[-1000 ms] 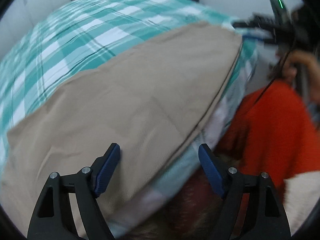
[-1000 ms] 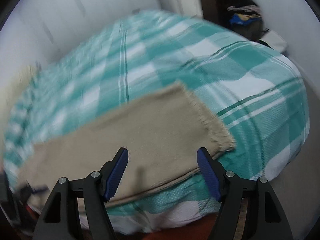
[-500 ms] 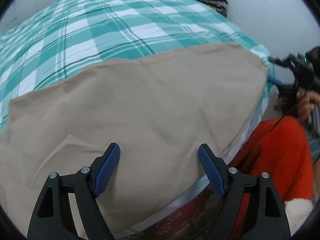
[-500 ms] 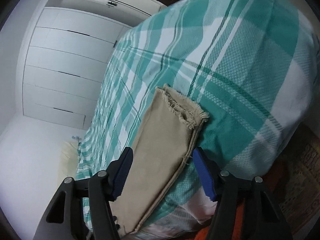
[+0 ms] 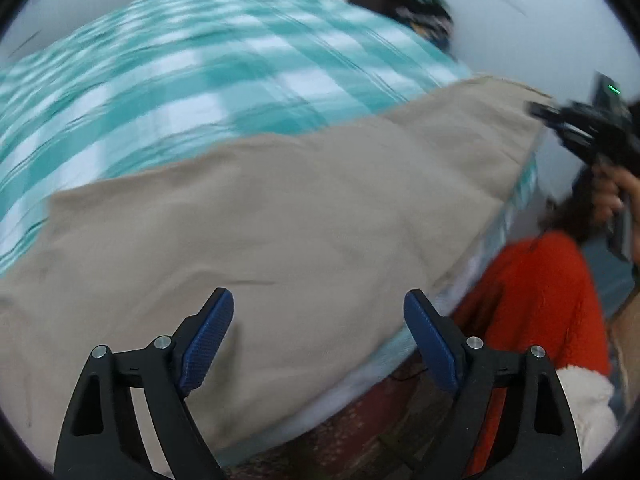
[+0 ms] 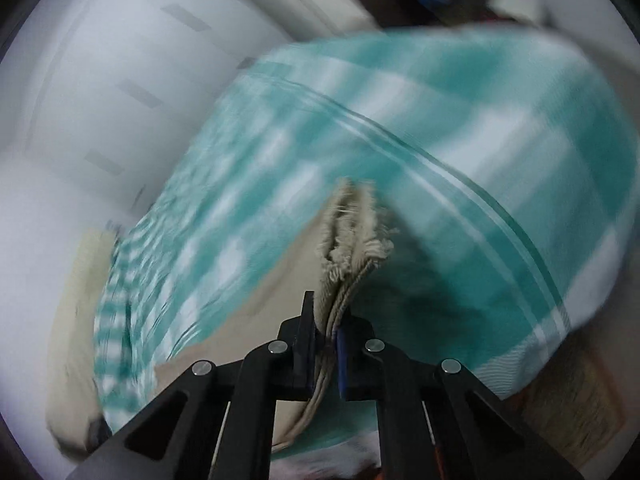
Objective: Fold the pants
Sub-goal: 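Grasp the frayed hem with the right tool and fold it toward the waistband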
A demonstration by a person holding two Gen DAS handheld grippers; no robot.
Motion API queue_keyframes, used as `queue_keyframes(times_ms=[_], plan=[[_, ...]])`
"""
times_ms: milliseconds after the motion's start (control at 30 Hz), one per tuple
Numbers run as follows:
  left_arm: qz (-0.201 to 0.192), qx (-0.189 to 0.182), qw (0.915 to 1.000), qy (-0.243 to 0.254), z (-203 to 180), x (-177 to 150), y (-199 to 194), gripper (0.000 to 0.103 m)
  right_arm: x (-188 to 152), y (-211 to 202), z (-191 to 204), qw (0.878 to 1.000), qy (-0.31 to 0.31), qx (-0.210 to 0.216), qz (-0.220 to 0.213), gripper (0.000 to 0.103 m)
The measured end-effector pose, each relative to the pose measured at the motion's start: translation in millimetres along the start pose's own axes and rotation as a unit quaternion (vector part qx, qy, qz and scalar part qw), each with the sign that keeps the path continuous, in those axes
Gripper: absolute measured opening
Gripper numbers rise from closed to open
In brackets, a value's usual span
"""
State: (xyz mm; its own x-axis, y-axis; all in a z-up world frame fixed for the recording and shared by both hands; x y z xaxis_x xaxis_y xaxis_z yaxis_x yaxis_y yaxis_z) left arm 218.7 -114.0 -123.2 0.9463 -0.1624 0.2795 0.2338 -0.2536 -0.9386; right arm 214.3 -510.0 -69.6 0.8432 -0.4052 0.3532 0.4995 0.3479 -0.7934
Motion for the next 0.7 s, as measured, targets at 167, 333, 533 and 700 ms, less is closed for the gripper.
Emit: queue_keyframes(times_ms=[167,333,533,700], plan=[[-0.042,0.043,0.9935,-0.097,87,-32,-43,0.088,-16,-39,136,0.985,-0.169,0.025,-0.018,0.008],[-0.080,0.049,0.9740,-0.206,160,-81,-61,0.088,-62,-42,266,0.950,-0.304,0.074,-0.004,0.008],[-0.093,0.038,0.9490,-0.299,217,-125,-57,0.088,-125,14,367,0.911,-0.386,0.134,0.062,0.009],[-0.130,0.023,0.9269,-0.351,246,-140,-71,0.088,-177,87,371,0.897,-0.348,0.206,0.176,0.054]])
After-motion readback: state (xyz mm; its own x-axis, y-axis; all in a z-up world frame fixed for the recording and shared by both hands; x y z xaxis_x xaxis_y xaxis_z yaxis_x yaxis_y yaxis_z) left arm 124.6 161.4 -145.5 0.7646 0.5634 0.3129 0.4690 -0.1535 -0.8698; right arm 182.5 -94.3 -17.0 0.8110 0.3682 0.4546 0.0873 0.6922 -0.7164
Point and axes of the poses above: each gripper's, at about its wrist camera, not at the fingertips, and y roughly the way its jaws point, z to its left, x to its top, the point moved 1 cm from there along y, roughly the way its jaws point, and after that the axes turned 12 degrees about z, right-handed, at the moved point
